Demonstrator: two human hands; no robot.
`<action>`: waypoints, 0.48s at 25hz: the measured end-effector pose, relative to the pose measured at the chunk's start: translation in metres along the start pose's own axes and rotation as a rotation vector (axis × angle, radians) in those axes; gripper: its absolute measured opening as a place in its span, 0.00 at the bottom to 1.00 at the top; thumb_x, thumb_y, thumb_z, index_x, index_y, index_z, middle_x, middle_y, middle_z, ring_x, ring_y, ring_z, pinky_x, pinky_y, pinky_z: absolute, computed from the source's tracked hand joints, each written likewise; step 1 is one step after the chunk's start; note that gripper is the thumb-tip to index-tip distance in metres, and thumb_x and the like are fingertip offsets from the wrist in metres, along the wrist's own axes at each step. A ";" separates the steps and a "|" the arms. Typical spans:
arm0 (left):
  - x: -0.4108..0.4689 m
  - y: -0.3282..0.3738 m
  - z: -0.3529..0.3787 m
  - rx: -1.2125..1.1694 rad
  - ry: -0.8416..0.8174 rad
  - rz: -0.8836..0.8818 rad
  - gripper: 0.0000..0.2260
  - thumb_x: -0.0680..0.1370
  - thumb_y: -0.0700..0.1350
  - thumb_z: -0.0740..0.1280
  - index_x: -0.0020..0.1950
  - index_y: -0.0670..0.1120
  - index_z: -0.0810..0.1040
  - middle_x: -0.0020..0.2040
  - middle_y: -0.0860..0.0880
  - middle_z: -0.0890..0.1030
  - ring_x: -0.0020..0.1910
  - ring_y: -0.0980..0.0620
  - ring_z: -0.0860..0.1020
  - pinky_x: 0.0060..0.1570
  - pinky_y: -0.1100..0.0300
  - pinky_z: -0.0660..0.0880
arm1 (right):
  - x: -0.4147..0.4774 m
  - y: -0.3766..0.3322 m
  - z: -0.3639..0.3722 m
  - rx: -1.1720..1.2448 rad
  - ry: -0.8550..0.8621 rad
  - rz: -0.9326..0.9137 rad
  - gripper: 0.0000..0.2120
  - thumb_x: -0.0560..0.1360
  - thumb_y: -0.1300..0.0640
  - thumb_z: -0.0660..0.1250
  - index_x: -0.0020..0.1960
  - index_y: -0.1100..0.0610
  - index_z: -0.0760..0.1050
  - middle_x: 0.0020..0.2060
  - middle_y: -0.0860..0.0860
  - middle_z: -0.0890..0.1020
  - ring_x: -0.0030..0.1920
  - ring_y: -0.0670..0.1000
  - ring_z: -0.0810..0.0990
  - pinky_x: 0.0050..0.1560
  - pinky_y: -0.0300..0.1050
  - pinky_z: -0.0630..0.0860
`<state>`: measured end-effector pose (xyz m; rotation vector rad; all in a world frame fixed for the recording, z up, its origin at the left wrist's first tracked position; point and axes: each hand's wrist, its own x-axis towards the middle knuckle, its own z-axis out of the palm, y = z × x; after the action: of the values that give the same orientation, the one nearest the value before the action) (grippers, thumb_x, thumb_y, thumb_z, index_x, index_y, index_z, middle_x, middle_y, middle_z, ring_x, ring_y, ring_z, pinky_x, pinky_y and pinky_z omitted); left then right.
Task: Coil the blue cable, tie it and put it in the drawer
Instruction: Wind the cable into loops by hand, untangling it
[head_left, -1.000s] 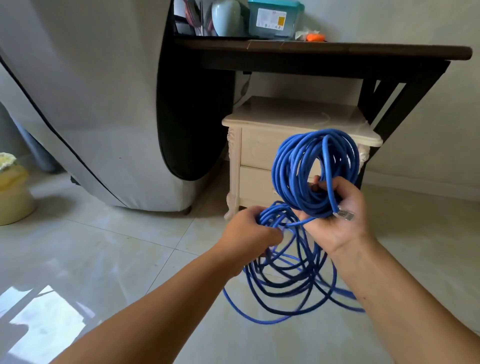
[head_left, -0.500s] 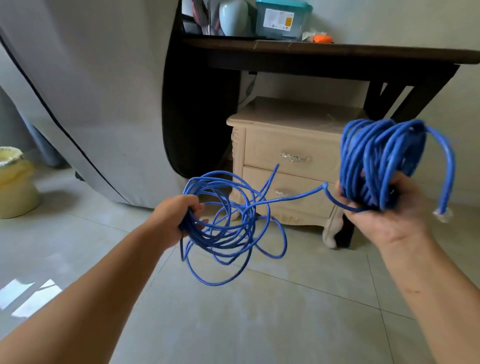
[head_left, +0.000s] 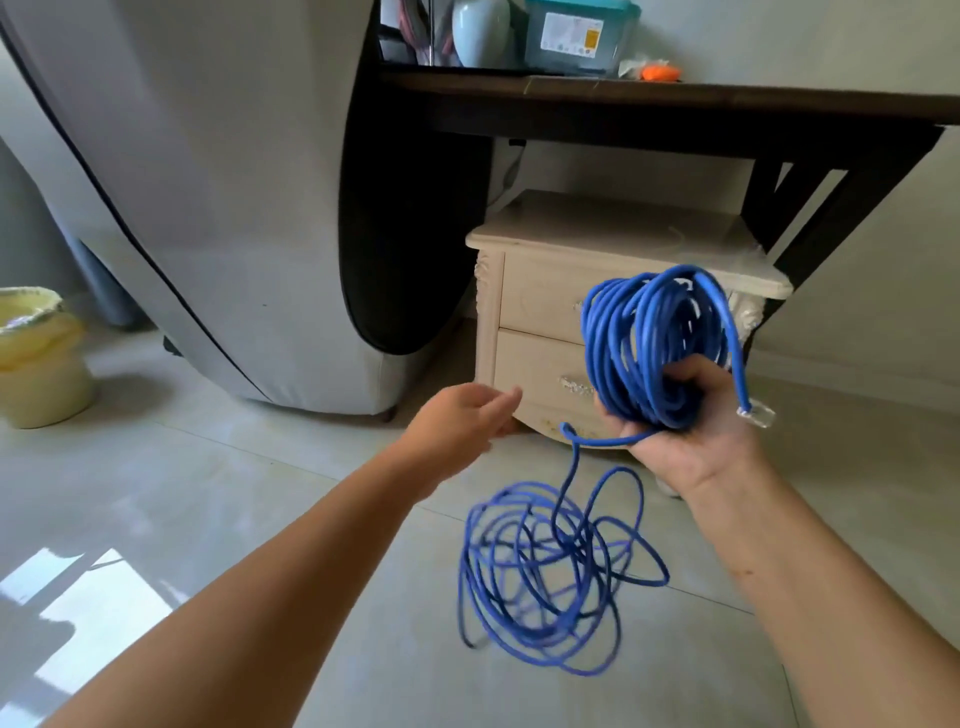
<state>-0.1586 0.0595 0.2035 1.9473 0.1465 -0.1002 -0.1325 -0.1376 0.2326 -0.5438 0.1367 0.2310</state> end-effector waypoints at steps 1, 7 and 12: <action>-0.004 0.009 0.007 -0.182 -0.095 -0.052 0.23 0.82 0.59 0.59 0.56 0.40 0.82 0.49 0.42 0.85 0.49 0.46 0.84 0.54 0.48 0.81 | 0.002 0.004 -0.001 -0.021 -0.012 0.019 0.09 0.61 0.67 0.60 0.39 0.57 0.72 0.41 0.53 0.75 0.48 0.56 0.76 0.40 0.56 0.80; -0.014 0.011 0.032 -0.524 -0.412 -0.435 0.16 0.83 0.52 0.61 0.59 0.39 0.72 0.50 0.35 0.85 0.48 0.41 0.85 0.49 0.50 0.82 | -0.003 0.013 -0.001 -0.046 -0.076 0.054 0.06 0.66 0.67 0.59 0.40 0.59 0.73 0.41 0.54 0.75 0.45 0.57 0.78 0.40 0.57 0.81; -0.014 0.011 0.036 -0.825 -0.356 -0.454 0.10 0.81 0.33 0.60 0.62 0.35 0.73 0.44 0.36 0.83 0.40 0.44 0.85 0.48 0.52 0.83 | -0.006 0.001 -0.009 -0.230 -0.056 0.242 0.16 0.57 0.66 0.67 0.45 0.59 0.73 0.48 0.58 0.74 0.50 0.61 0.79 0.48 0.72 0.77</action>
<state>-0.1705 0.0209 0.2018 1.0265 0.3311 -0.5863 -0.1390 -0.1426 0.2261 -0.7499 0.1224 0.5011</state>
